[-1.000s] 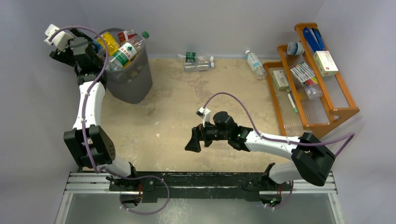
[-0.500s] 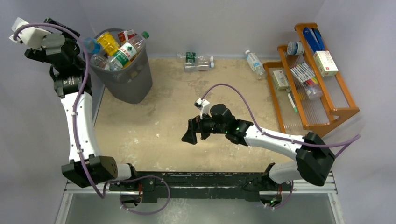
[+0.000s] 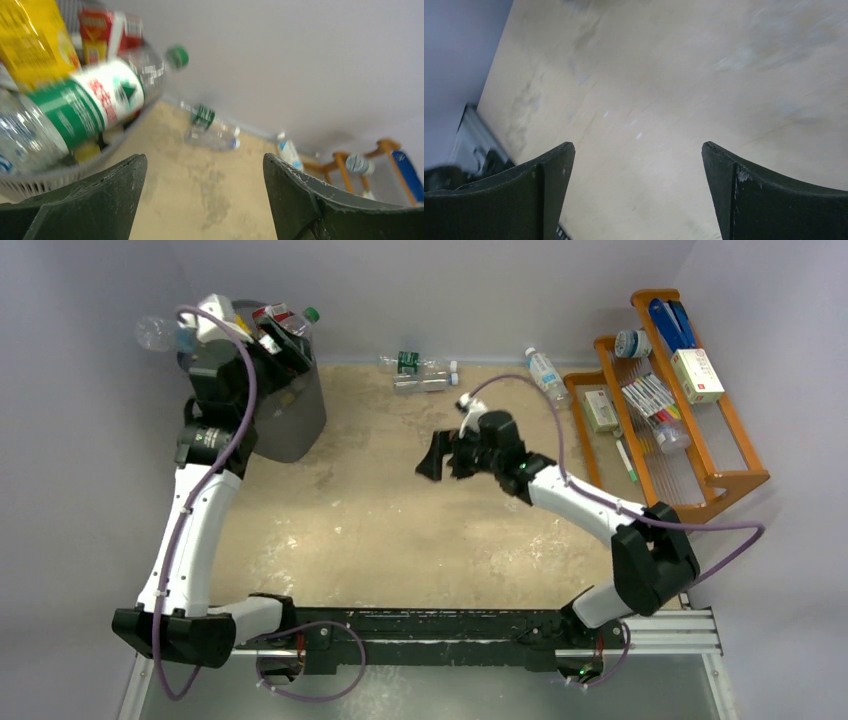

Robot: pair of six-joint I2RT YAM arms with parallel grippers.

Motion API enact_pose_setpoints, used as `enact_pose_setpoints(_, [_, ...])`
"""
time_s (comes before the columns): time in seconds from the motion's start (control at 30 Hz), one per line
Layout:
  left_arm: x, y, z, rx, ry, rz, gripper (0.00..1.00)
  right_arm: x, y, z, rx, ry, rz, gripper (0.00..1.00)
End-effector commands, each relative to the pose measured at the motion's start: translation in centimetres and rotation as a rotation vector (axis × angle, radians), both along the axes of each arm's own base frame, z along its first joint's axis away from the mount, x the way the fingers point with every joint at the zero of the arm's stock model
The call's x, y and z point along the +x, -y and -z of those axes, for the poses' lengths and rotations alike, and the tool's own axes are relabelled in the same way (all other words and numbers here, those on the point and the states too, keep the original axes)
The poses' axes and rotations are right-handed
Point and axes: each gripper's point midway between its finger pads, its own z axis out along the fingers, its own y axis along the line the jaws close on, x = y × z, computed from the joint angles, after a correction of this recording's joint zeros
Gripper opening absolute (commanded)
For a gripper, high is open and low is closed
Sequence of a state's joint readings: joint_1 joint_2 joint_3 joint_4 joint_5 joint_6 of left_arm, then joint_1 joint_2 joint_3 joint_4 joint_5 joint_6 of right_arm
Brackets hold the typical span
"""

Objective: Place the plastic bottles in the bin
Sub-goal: Pick up the plastic bottle at the center of the board.

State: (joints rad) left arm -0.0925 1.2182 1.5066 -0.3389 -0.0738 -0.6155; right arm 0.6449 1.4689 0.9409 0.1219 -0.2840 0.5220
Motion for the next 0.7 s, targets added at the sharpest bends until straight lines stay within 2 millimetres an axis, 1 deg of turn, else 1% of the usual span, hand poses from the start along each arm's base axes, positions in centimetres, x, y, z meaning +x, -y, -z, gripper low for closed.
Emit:
enact_pose_setpoints(0.0, [-1.5, 3.4, 3.2, 0.023, -0.05, 0.092, 0.86, 9.1, 4.6, -5.2, -0.01, 0.183, 0.152, 1.0])
enact_pose_setpoints(0.03, [-1.4, 4.3, 4.4, 0.029, -0.072, 0.111, 0.86, 11.2, 6.2, -5.4, -0.032, 0.206, 0.202, 1.0])
enact_pose_setpoints(0.1, [-1.4, 6.4, 6.4, 0.047, -0.11, 0.154, 0.86, 15.1, 8.6, -6.3, -0.083, 0.267, 0.284, 1.0])
enact_pose_setpoints(0.17, [-1.4, 8.0, 8.1, 0.062, -0.142, 0.184, 0.86, 18.8, 11.2, -6.3, -0.158, 0.319, 0.362, 1.0])
enact_pose_setpoints(0.23, [-1.4, 9.6, 9.9, 0.076, -0.171, 0.217, 0.86, 22.3, 14.3, -5.7, -0.22, 0.343, 0.441, 1.0])
enact_pose_setpoints(0.33, [-1.2, 11.3, 12.9, 0.096, -0.221, 0.251, 0.86, 26.7, 18.8, -3.8, -0.215, 0.309, 0.503, 0.99])
enact_pose_setpoints(0.4, [-1.1, 12.1, 14.4, 0.104, -0.243, 0.267, 0.87, 28.9, 21.4, -2.9, -0.224, 0.304, 0.552, 0.99])
enact_pose_setpoints(0.43, [-1.0, 12.4, 15.0, 0.106, -0.25, 0.274, 0.87, 29.8, 22.4, -2.0, -0.241, 0.304, 0.57, 0.99])
enact_pose_setpoints(0.5, [-0.8, 12.9, 16.0, 0.106, -0.264, 0.288, 0.87, 31.3, 23.9, -1.2, -0.298, 0.321, 0.604, 0.99])
enact_pose_setpoints(0.6, [-0.6, 13.7, 17.3, 0.112, -0.279, 0.31, 0.87, 33.0, 26.2, 0.2, -0.41, 0.344, 0.669, 1.0])
enact_pose_setpoints(0.67, [-0.5, 14.3, 17.8, 0.121, -0.285, 0.324, 0.87, 33.7, 27.7, 1.1, -0.49, 0.358, 0.715, 1.0])
